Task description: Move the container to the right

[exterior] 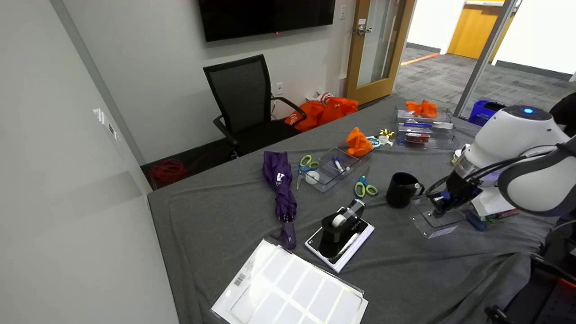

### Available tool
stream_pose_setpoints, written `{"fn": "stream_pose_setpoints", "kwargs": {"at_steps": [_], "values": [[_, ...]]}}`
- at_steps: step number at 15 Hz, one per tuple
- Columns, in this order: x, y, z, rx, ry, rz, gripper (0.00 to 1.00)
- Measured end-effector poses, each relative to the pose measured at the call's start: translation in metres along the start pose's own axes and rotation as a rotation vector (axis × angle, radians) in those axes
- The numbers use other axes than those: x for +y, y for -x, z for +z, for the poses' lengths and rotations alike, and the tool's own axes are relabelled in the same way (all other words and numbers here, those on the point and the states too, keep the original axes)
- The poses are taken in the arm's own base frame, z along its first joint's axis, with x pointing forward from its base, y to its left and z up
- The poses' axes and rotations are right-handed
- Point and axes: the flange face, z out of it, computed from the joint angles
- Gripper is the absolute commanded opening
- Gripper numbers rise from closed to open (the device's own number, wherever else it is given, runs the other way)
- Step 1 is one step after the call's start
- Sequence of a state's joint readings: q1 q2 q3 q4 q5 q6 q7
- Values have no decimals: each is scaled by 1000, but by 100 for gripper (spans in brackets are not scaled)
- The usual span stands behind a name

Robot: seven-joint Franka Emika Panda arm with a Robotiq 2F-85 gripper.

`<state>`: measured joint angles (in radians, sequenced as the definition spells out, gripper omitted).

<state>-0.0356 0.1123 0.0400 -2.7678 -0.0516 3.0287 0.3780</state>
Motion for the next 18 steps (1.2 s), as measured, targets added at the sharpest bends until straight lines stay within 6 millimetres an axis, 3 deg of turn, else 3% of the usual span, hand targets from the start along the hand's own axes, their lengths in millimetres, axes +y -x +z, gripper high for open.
{"fn": "stream_pose_setpoints", "kwargs": {"at_steps": [5, 11, 18], "values": [[21, -16, -46, -20, -9, -13, 1], [70, -32, -112, -47, -33, 5, 1], [113, -86, -161, -30, -74, 187, 4]]}}
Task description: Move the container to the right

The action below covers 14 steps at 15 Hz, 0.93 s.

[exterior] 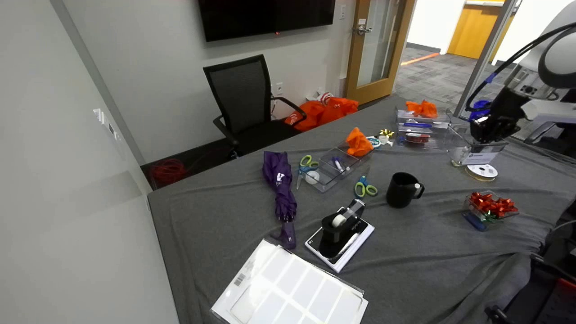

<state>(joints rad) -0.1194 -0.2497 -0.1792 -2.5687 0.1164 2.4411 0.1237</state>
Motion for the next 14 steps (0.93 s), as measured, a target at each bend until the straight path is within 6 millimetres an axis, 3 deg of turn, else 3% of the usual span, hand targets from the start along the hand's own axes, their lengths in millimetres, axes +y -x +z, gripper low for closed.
{"fn": "stream_pose_setpoints", "kwargs": {"at_steps": [3, 10, 14], "values": [[3, -15, -1, -1, 3, 30, 4], [3, -17, 2, -7, 2, 38, 1], [21, -32, 8, -13, -29, 77, 1]]}}
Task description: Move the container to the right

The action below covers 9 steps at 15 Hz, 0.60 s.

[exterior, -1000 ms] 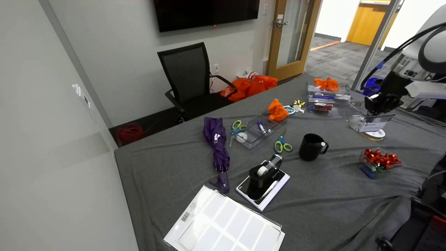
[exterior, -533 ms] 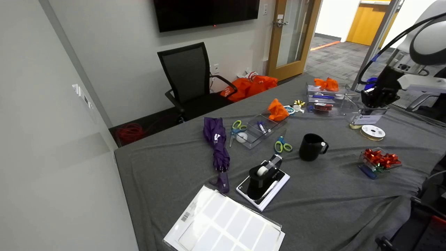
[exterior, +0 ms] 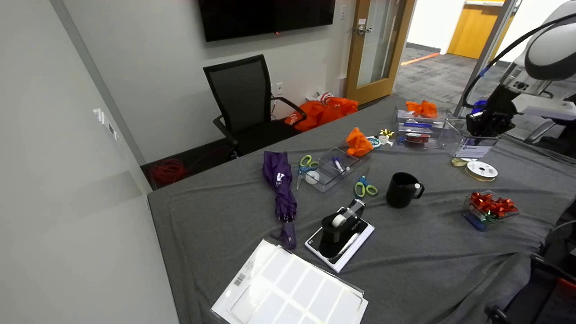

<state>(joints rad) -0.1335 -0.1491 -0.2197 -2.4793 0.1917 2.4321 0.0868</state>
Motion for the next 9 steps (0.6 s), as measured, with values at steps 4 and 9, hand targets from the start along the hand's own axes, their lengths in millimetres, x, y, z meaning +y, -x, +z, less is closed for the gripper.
{"fn": "stream_pose_setpoints", "kwargs": {"at_steps": [4, 9], "values": [[28, -38, 15, 0, 4, 58, 1], [53, -78, 72, 53, 10, 71, 1]]}}
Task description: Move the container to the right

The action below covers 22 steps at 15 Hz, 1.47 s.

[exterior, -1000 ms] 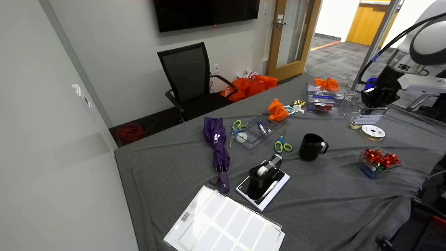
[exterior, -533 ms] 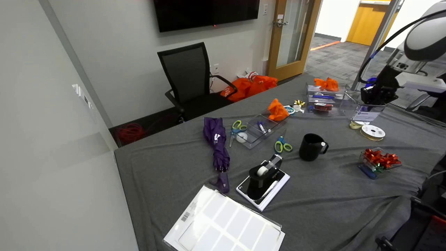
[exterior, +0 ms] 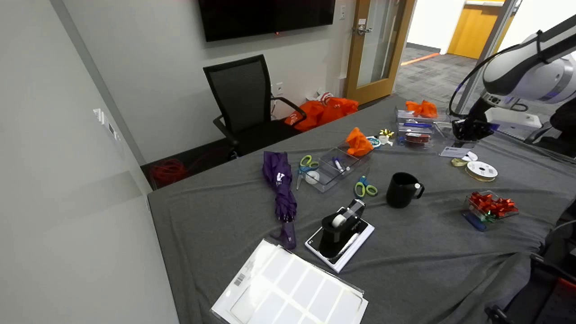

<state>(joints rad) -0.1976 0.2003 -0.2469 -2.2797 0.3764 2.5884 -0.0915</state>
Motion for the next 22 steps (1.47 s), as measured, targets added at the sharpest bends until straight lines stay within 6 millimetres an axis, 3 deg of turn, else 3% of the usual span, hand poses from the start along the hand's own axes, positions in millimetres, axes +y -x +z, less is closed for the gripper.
{"fn": "stream_pose_setpoints", "kwargs": {"at_steps": [4, 7, 17, 18, 20, 22], "values": [[14, -9, 61, 2, 11, -47, 1], [27, -18, 91, 4, 37, -65, 1], [58, -42, 127, -7, 152, -119, 1], [60, -43, 130, -11, 157, -125, 29], [64, -44, 137, -20, 168, -137, 35], [67, -46, 141, -26, 175, -143, 50]]}}
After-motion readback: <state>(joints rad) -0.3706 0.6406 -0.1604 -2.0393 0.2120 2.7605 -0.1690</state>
